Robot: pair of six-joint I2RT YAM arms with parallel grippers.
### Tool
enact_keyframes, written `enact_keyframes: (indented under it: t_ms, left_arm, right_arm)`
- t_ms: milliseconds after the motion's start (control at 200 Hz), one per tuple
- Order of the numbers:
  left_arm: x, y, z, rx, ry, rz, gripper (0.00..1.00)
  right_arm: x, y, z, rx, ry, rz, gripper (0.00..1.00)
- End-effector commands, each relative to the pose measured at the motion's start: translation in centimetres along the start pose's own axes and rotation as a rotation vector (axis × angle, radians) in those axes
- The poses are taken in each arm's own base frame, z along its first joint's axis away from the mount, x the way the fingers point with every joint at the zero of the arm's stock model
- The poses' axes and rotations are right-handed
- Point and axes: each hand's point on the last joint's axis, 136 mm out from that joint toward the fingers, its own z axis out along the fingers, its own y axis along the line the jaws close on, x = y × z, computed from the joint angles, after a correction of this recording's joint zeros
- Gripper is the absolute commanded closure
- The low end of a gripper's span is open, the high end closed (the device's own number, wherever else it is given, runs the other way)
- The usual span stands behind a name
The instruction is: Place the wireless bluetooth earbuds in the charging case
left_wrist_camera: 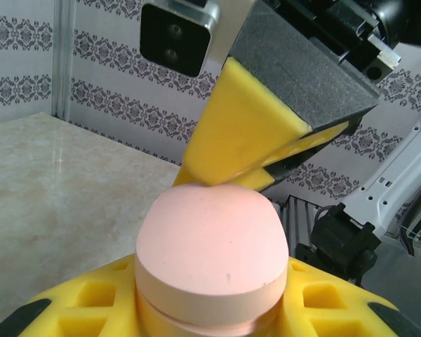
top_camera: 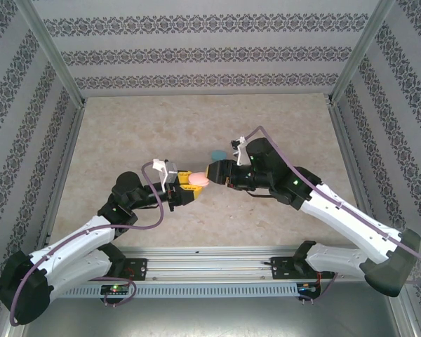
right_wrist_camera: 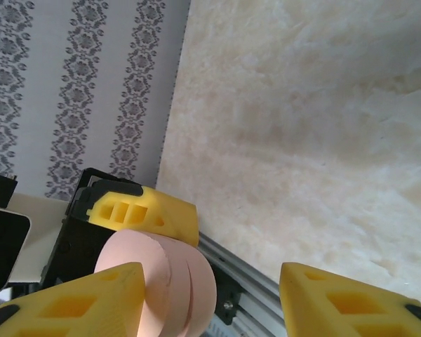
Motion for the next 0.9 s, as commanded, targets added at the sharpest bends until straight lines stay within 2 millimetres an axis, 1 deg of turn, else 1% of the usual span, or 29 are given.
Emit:
enact_keyframes:
  t_ms: [0,90,265,445,495,585,674,729,804,894]
  left_arm:
    - [-2.9,-1.1,0.0,0.027,-0.078,0.037,0.80]
    - [-3.2,-1.2,0.0,0.028,-0.081,0.035,0.80]
    - [-3.5,-0.7,0.1,0.005,-0.077,0.028,0.80]
    - [-3.7,-0.4,0.6,-0.005,-0.062,0.021,0.80]
    - [-3.6,-0.4,0.6,-0.006,-0.057,0.019,0.80]
    - [-3.5,-0.2,0.7,-0.008,-0.053,0.014,0.80]
    - [-3.3,-0.3,0.6,-0.007,-0.047,0.009,0.80]
    - [-3.3,-0.3,0.6,-0.007,-0.041,0.006,0.76]
    - [-3.2,-0.4,0.6,-0.005,-0.038,0.002,0.74]
    - [-3.3,-0.6,0.4,0.001,-0.042,0.005,0.69]
  right_arm:
    - [-0.2,2.3,0.3,-0.136,0.005,0.081,0.45]
    - [0.0,2.7,0.6,-0.173,0.020,0.112,0.44]
    - [0.0,3.9,1.2,-0.259,0.037,0.172,0.43]
    - [0.2,4.6,1.8,-0.315,0.066,0.221,0.48]
    - [0.2,4.8,1.8,-0.327,0.070,0.225,0.50]
    - [0.3,4.9,1.9,-0.331,0.071,0.231,0.58]
    - [0.2,4.8,1.9,-0.331,0.067,0.237,0.69]
    - [0.1,4.8,1.8,-0.332,0.060,0.239,0.74]
    - [0.1,4.7,1.9,-0.331,0.059,0.243,0.78]
    - [0.0,4.7,2.0,-0.337,0.057,0.252,0.80]
